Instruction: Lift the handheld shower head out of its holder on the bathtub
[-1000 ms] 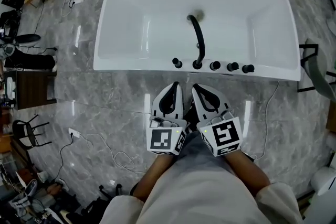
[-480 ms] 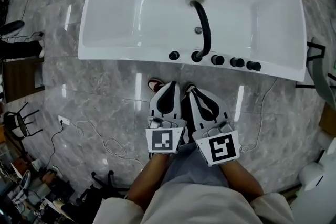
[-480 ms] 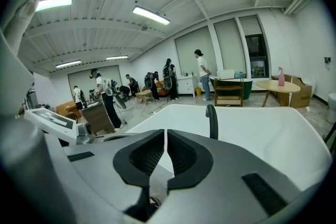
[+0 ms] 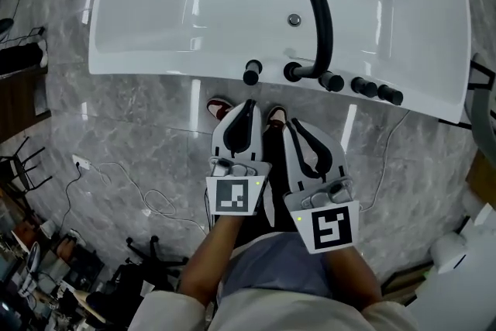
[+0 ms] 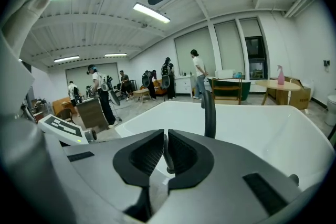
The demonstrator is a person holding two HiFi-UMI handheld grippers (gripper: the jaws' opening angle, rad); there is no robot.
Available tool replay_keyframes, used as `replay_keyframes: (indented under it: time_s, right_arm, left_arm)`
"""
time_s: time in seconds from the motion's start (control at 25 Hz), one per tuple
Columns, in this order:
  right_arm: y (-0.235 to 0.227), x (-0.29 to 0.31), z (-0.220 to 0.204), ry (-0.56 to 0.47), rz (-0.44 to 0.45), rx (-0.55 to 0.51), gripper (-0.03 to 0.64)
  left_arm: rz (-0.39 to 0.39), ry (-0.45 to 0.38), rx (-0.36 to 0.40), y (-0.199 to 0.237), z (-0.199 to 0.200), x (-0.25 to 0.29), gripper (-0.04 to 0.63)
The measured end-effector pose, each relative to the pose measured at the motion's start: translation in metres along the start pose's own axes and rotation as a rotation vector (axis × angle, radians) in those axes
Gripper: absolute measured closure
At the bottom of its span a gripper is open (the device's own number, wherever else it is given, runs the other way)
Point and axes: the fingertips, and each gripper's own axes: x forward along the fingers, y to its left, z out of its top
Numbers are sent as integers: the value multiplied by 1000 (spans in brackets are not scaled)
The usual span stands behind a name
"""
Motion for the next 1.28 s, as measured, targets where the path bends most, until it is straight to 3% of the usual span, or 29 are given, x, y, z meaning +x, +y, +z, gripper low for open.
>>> replay_keyframes:
  time_s: [0.2,0.48,0.68,1.28]
  right_arm:
    - [-19,16,-22,3,-15,3,595]
    - [-24,26,-45,10,-31,50,595]
    - [-25,34,-64,31,-30,68,595]
    - [-27,37,-87,58,-34,81,595]
  left_arm:
    - [18,42,2,12,-43,19,590]
    - [51,57,17,31,-78,47,502]
    - [38,76,65,33,-102,64,486]
    - [53,36,92,37,-116,88,486]
